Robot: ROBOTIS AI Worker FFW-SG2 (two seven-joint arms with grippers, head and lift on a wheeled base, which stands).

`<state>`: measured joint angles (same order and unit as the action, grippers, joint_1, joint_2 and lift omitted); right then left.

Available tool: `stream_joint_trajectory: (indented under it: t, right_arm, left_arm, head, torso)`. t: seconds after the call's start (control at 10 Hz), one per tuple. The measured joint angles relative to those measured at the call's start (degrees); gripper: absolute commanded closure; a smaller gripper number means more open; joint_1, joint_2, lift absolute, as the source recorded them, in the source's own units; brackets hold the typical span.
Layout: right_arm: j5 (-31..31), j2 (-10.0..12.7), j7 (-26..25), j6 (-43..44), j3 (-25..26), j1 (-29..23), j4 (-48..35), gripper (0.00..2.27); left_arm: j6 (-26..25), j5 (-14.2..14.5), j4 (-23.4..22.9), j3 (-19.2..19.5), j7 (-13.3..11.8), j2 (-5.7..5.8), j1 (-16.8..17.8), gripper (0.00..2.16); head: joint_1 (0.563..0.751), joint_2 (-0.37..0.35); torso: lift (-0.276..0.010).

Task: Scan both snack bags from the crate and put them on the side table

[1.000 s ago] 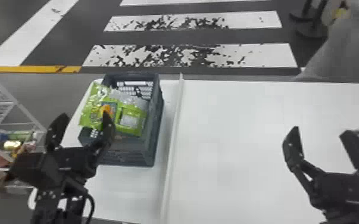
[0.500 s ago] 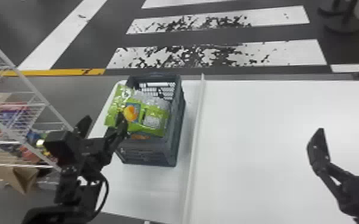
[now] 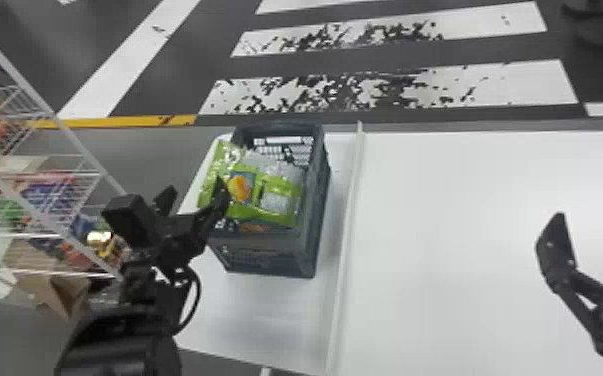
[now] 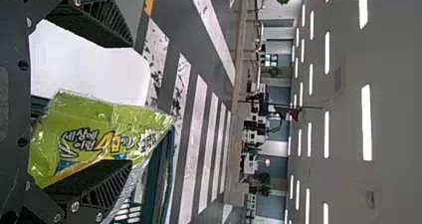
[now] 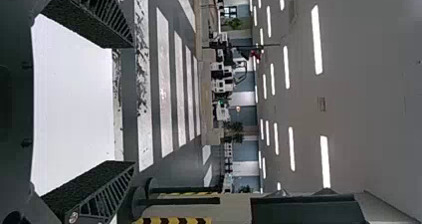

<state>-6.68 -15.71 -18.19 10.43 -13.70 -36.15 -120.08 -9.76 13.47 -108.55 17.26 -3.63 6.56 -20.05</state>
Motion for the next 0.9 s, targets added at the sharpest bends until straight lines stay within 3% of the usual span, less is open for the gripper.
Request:
stream_joint_trajectory:
  t: [0.2,0.5,0.7,0.9]
  right_arm:
    - [0.00,0.02,0.00,-0.87,-0.02,0.20,0.02,0.09]
    - [0.01,-0.10,0.00,-1.26,-0.07,0.34,0.02,0.09]
    - [0.01,-0.11,0.00,-1.26,-0.10,0.36,-0.05,0.09]
    - [0.02,-0.11,-0.01,-1.26,-0.11,0.22,-0.07,0.09]
  left_arm:
    - [-1.23,-0.40,2.53,-0.03,-2.83,0.25,3.38,0.20]
    - [-4.41,-0.88,3.24,-0.12,-4.18,0.12,4.52,0.21]
    - [-5.46,-0.94,3.21,-0.10,-6.24,0.02,4.28,0.54]
    - [-7.06,-0.90,2.28,0.37,-8.28,-0.01,3.91,0.55]
  head:
    - [0.695,0.262]
    - [0.695,0.254]
    - [0.695,0.244]
    - [0.695,0.238]
  torso:
    - [-0.087]
    - [-0.087]
    - [-0.087]
    - [-0.087]
